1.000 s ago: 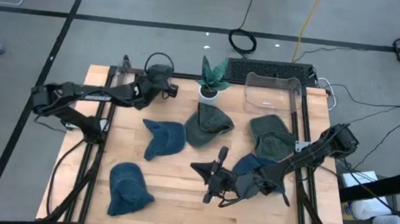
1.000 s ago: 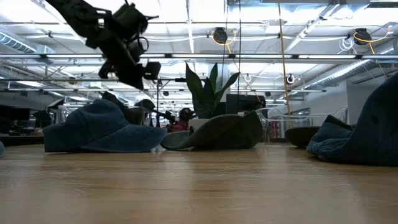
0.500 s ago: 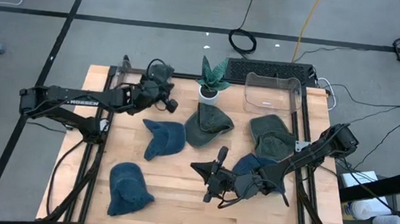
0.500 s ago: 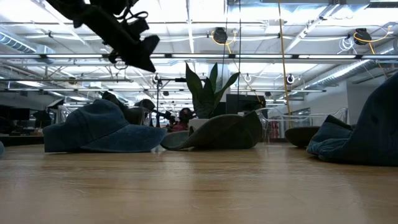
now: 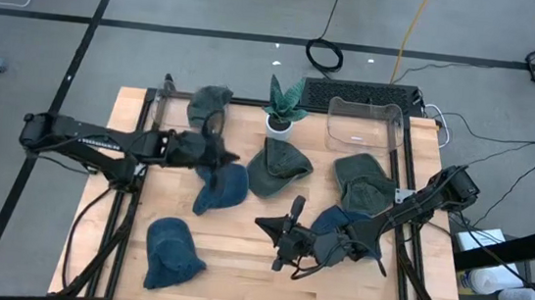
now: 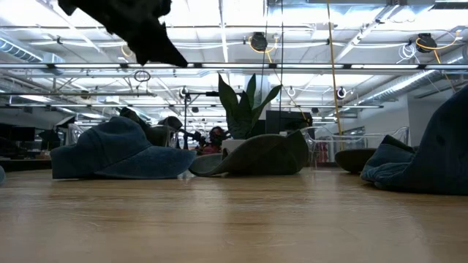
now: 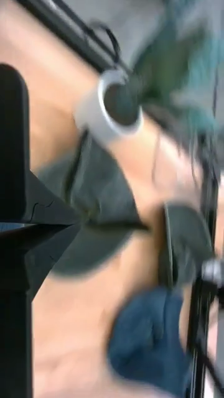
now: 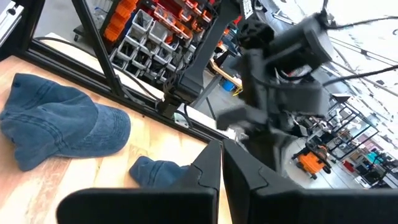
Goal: Pick & Place hat
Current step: Put the right green cap into the left transparent bin
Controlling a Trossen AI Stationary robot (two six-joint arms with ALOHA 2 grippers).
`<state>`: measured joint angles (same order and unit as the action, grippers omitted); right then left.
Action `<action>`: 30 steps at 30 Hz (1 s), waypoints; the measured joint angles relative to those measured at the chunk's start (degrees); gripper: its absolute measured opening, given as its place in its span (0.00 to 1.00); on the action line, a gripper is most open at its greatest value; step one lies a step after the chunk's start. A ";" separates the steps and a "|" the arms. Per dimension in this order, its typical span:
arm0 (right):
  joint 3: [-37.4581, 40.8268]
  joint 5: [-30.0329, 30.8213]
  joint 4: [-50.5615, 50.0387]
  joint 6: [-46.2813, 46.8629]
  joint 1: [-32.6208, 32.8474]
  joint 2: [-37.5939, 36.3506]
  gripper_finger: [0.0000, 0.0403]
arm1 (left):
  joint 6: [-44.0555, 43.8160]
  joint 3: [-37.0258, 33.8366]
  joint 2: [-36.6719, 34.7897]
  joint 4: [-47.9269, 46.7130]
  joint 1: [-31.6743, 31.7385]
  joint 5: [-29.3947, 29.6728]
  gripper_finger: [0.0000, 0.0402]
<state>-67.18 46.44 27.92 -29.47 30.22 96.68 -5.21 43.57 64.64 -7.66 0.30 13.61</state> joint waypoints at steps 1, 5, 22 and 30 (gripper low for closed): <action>0.00 0.05 -0.06 -0.03 0.00 0.00 0.01 | 0.25 0.00 -0.03 -0.09 -1.51 -0.68 0.00; 0.00 3.69 -0.02 3.19 0.00 0.00 0.01 | 0.87 0.00 -0.46 0.45 -7.42 -2.80 0.00; -0.64 43.63 -1.85 -10.65 -1.40 -5.42 0.55 | -1.33 0.00 -0.37 5.33 -20.78 -0.42 0.00; -0.09 43.56 2.13 -12.62 -5.91 -6.49 0.69 | -1.07 0.00 -0.37 7.84 -23.06 0.00 0.00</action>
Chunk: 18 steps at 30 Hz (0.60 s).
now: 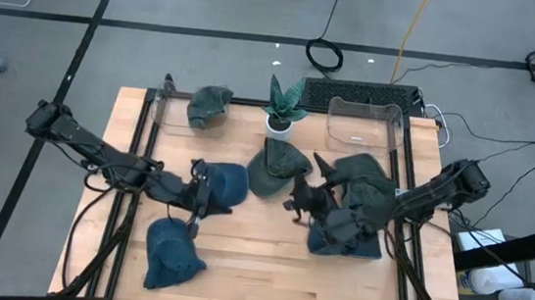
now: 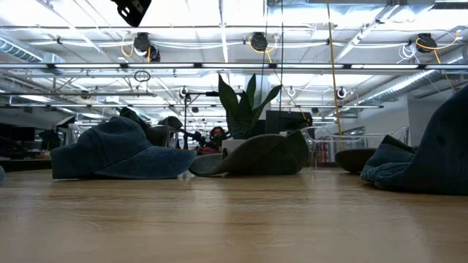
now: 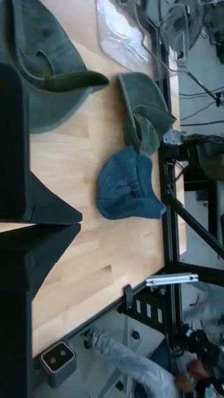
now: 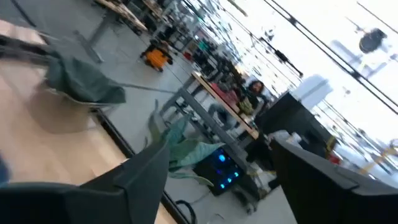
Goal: Pick & Place hat
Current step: Put the right green cap into the left transparent bin
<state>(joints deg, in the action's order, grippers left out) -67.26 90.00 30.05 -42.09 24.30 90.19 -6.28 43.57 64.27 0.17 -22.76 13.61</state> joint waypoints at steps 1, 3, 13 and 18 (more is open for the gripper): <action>0.00 -0.01 1.22 -1.10 -1.01 0.05 0.69 | 0.00 0.00 -0.01 0.28 -0.24 0.02 0.00; 0.00 0.00 4.58 -3.58 -3.44 0.01 0.69 | -0.07 0.00 0.00 0.85 -0.59 0.02 0.00; -0.02 -0.76 6.27 -10.98 -17.90 -0.04 0.67 | 0.07 0.00 0.00 3.00 -1.86 1.53 0.00; -0.02 -1.44 0.06 -11.25 -23.35 -0.04 0.67 | 0.09 0.00 0.00 2.98 -1.82 1.57 0.00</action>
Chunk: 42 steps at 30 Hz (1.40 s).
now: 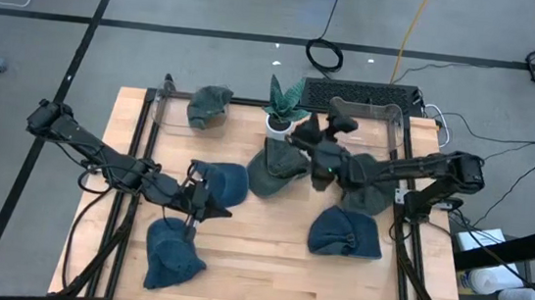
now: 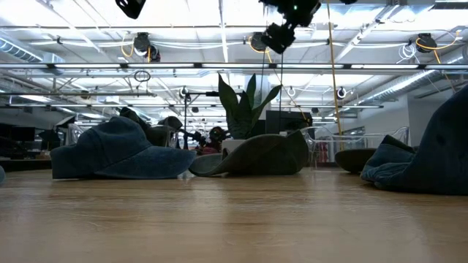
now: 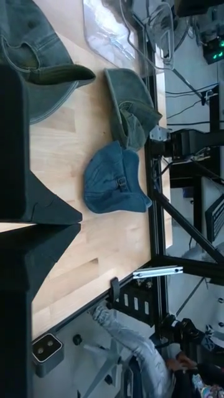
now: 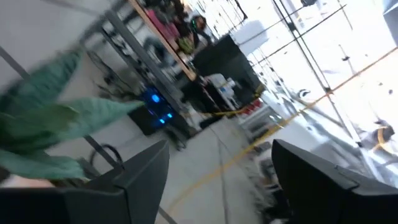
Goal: Pick & Place hat
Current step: Put the right green cap into the left transparent bin
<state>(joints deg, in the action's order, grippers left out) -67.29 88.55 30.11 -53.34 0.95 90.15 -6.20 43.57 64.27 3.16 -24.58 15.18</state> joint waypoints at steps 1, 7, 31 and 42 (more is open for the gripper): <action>0.00 -0.02 -0.51 -0.02 -0.51 0.00 0.67 | 0.02 0.00 0.00 0.00 0.00 0.01 0.00; -0.05 -9.86 -6.07 -5.96 -2.59 -0.89 0.64 | 1.06 0.00 0.00 0.02 0.07 0.04 0.00; -19.11 -27.42 -43.33 -0.02 10.01 -1.01 0.61 | -0.31 0.00 0.00 0.15 0.28 0.06 0.01; -25.03 -56.16 -80.50 32.34 3.47 -1.25 0.58 | -1.44 0.00 0.00 0.17 0.28 0.04 0.01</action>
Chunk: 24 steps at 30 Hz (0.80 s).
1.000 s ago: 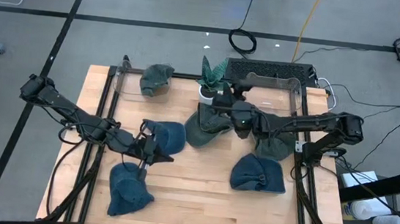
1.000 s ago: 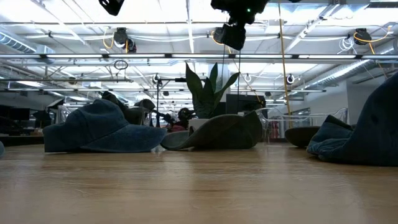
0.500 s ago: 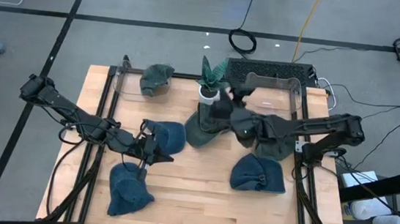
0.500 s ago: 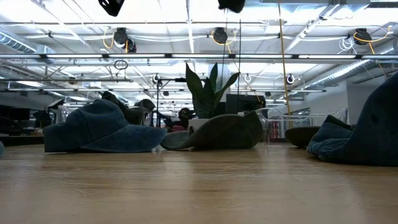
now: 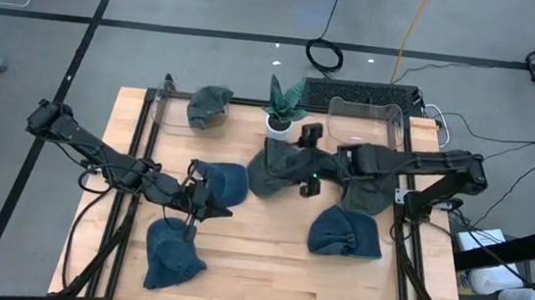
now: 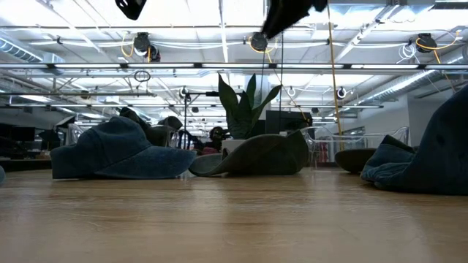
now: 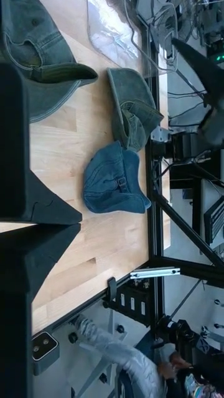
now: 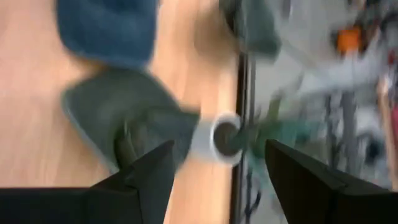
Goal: Pick & Place hat
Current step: Put the right green cap into the left transparent bin
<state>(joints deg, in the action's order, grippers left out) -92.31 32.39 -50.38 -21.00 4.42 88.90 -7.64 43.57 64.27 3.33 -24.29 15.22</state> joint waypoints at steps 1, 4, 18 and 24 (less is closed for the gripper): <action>0.00 0.75 -2.45 2.64 -0.88 -0.34 0.58 | 0.00 0.00 0.00 0.00 0.00 0.00 0.01; -0.11 2.08 -8.96 9.95 -4.02 -0.89 0.60 | -0.02 0.00 0.00 -0.02 0.00 0.00 0.01; 0.00 -11.99 -22.63 42.61 -16.30 -0.65 0.64 | 0.00 0.00 0.00 -0.02 0.00 0.33 0.01; 0.02 -13.09 -22.87 44.38 -18.47 -0.65 0.63 | 0.08 0.00 0.01 -0.02 0.00 0.33 0.01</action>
<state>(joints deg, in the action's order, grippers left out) -92.29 19.30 -73.26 23.38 -14.05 88.25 -7.56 43.57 64.28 3.31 -24.29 15.55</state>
